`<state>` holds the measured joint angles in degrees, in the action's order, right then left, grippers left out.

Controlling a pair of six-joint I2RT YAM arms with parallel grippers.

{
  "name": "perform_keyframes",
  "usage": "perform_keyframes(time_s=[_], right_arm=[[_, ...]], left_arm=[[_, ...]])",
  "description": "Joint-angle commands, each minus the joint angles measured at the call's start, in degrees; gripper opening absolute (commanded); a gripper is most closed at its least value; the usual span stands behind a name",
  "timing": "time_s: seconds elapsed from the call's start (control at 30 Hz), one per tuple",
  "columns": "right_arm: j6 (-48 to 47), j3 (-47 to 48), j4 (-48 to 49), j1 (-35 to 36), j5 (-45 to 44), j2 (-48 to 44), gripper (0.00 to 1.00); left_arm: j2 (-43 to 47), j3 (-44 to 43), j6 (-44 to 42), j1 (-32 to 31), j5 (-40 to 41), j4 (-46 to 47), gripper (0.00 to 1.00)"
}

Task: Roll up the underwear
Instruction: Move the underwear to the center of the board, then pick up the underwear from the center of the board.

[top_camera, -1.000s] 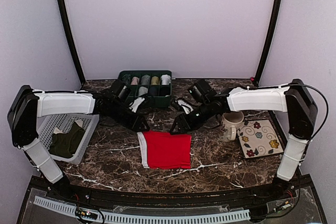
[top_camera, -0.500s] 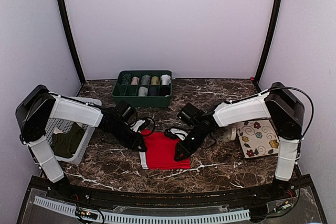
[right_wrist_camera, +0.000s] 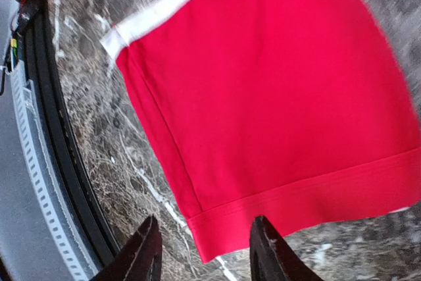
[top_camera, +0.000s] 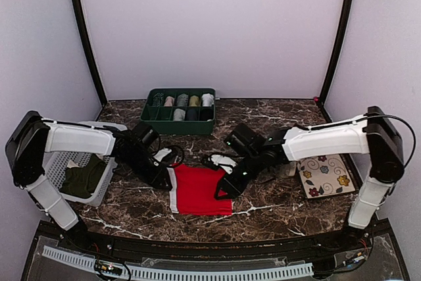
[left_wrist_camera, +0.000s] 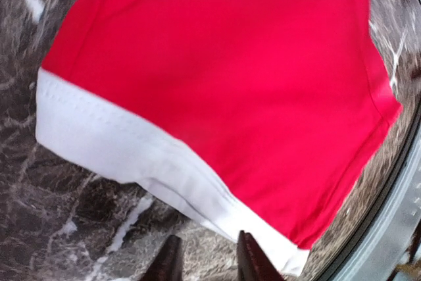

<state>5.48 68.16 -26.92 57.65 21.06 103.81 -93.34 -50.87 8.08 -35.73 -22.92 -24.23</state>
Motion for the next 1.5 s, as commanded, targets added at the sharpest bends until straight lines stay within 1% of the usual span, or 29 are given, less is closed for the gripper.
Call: perform_keyframes(time_s=[0.0,0.13,0.23,0.33,0.37,0.43,0.5,0.63,0.87,1.1,1.33,1.47], right_arm=[[-5.62,-7.94,9.28,0.44,-7.22,-14.36,0.49],[-14.16,-15.91,15.54,2.38,-9.56,-23.66,0.53],[-18.88,-18.83,15.96,4.26,-11.1,-24.59,0.53],[-21.4,-20.93,17.57,6.59,-13.08,-23.28,0.5],[-22.18,-22.66,19.01,7.67,-15.24,-22.62,0.48],[-24.43,-25.2,22.52,10.36,-18.92,-21.02,0.46],[-25.49,-26.36,25.58,11.95,-21.07,-19.35,0.46],[-26.79,-26.31,28.18,12.57,-22.29,-17.39,0.46],[-29.72,-24.7,28.15,12.97,-23.35,-10.89,0.45],[-29.53,-23.92,27.06,12.95,-23.71,-6.47,0.29],[-27.42,-24.2,24.49,12.86,-25.13,-4.91,0.01],[-26.6,-23.92,23.83,12.82,-24.81,-6.22,0.0]], left_arm=[[9.8,-1.65,-9.69,-0.43,-0.34,-3.22,0.4],[17.24,1.94,-19.28,-2.92,1.15,0.07,0.47],[22.78,6.26,-22.32,-3.65,2.52,5.17,0.49],[27.7,10.19,-22.89,-3.73,5.37,10.46,0.52],[28.92,11.12,-23.11,-3.74,6.06,11.75,0.52],[30.19,12.75,-23.54,-3.78,6.79,13.18,0.52],[30.05,13.39,-23.79,-3.74,6.48,12.77,0.53],[29.67,13.61,-23.04,-3.75,6.06,11.53,0.52],[29.75,13.93,-24.06,-3.74,7.01,12.0,0.52],[29.87,14.11,-25.83,-3.8,6.84,11.17,0.51],[29.92,15.36,-31.39,-4.01,4.88,9.03,0.5],[29.26,16.28,-35.64,-6.0,3.21,8.53,0.45]])
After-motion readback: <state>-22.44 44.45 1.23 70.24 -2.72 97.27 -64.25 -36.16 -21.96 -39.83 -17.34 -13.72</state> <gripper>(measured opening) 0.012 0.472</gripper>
